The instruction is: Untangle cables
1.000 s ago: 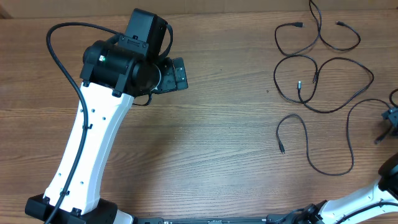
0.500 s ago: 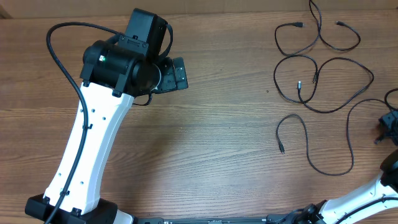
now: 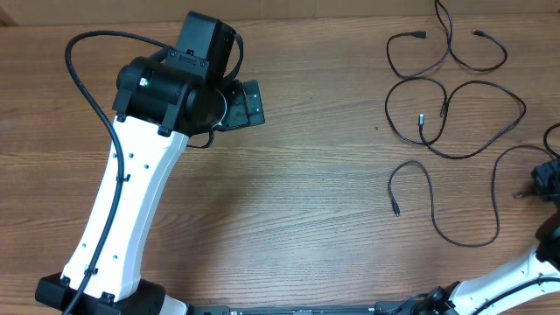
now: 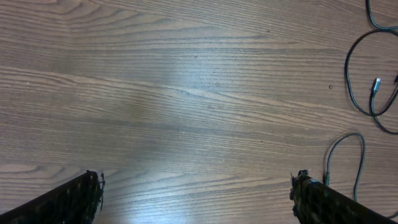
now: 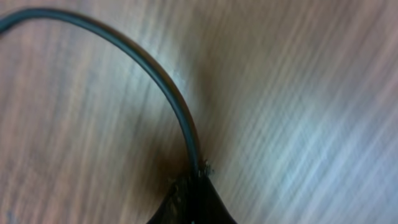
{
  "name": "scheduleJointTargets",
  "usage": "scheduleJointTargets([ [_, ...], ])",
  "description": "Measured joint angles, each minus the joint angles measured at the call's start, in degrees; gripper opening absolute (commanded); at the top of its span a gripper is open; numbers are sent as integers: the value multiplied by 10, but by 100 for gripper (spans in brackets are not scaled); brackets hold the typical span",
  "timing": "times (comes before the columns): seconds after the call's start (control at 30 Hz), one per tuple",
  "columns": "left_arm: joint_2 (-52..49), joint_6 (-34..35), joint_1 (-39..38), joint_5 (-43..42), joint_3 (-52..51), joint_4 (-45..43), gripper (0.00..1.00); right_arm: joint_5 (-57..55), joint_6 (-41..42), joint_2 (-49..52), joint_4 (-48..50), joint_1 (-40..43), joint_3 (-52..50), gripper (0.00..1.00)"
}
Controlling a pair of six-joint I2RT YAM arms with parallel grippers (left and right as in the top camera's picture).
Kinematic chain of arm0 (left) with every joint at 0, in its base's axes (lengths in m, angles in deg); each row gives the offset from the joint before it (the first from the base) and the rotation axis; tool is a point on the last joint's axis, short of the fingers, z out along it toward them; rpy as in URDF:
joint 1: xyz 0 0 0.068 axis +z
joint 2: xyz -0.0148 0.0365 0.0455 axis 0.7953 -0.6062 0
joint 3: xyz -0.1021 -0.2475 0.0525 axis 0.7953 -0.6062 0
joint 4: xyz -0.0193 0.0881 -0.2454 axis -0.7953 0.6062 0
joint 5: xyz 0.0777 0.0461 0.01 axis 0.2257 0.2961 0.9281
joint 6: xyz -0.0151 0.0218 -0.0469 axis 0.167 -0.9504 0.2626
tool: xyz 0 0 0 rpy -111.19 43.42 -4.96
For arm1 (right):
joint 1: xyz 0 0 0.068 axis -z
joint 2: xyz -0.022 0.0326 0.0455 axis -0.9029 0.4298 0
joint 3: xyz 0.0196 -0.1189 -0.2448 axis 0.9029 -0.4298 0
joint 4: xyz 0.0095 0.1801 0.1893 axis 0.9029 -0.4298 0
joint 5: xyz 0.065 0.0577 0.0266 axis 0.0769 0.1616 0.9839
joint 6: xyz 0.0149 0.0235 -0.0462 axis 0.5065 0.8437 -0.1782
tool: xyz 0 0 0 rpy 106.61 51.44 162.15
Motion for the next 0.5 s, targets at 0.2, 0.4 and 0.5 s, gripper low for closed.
scheduleJointTargets([
  [0.2,0,-12,0,0,0,0,100,-1,108,3,-98,6,32,4],
  [0.4,0,-15,0,0,0,0,100,-2,175,3,-140,6,47,4],
  [0.5,0,-15,0,0,0,0,99,-2,183,3,-145,6,47,28],
])
